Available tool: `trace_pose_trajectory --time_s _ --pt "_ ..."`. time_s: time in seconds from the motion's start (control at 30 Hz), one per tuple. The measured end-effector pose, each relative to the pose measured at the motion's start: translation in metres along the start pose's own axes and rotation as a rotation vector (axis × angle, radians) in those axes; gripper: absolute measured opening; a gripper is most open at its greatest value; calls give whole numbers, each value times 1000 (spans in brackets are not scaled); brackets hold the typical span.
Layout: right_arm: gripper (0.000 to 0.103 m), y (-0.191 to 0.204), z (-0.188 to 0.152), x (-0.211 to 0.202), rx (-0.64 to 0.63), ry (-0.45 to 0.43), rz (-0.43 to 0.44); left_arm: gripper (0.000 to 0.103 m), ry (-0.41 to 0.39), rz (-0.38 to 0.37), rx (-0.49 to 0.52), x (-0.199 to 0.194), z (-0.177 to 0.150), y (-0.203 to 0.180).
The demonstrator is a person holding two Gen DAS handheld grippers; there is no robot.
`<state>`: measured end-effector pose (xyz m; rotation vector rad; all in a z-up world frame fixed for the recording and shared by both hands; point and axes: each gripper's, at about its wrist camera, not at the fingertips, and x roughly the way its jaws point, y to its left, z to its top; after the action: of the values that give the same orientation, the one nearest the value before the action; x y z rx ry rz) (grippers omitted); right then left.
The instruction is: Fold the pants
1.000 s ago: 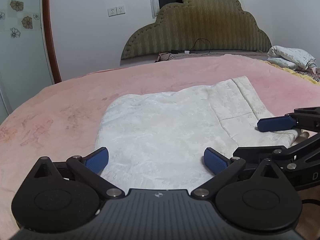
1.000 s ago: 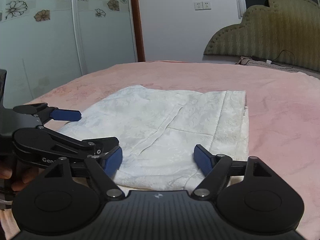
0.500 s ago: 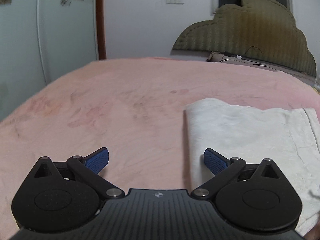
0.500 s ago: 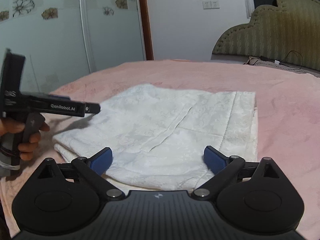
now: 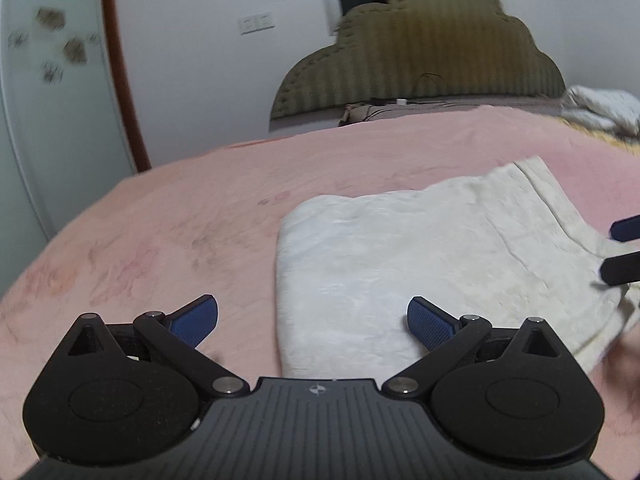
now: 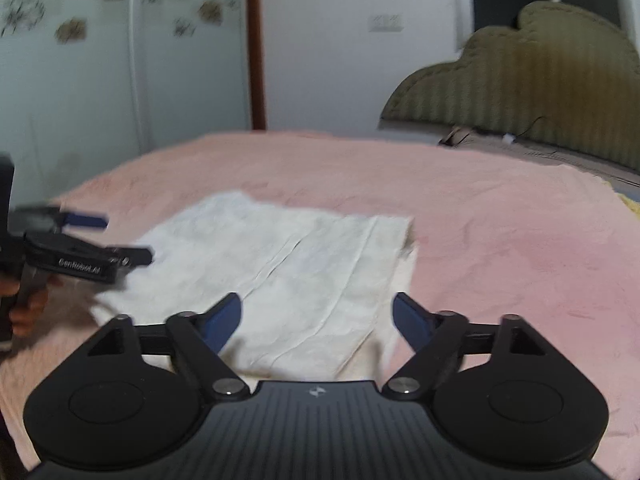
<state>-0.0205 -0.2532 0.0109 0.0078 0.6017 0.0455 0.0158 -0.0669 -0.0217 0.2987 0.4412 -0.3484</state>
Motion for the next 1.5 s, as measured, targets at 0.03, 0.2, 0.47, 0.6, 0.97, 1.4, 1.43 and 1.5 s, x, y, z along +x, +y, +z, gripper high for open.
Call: trace_pose_trajectory --time_s 0.03,0.2,0.47,0.6,0.97,1.4,1.43,1.5 --pt "55 2 -3 6 -4 40 -12 103 -7 -3 16 -1 -1 -4" --pt "47 -5 -10 1 59 64 18 103 6 -29 -2 4 -3 -5" --pt "50 1 -12 -7 8 130 53 101 14 -89 18 2 -6 -8" --pt "48 5 -13 -14 -80 177 44 103 -15 -145 82 -5 -6 -15" --pt "84 -60 9 22 194 78 -3 103 52 -119 -41 16 8 18" --pt "85 -92 -6 47 370 80 196 103 164 -205 -189 49 8 43" --pt "85 -93 -6 48 372 79 205 103 167 -214 -191 51 9 43" --pt "85 -96 -6 49 374 77 227 103 179 -238 -188 56 10 44"
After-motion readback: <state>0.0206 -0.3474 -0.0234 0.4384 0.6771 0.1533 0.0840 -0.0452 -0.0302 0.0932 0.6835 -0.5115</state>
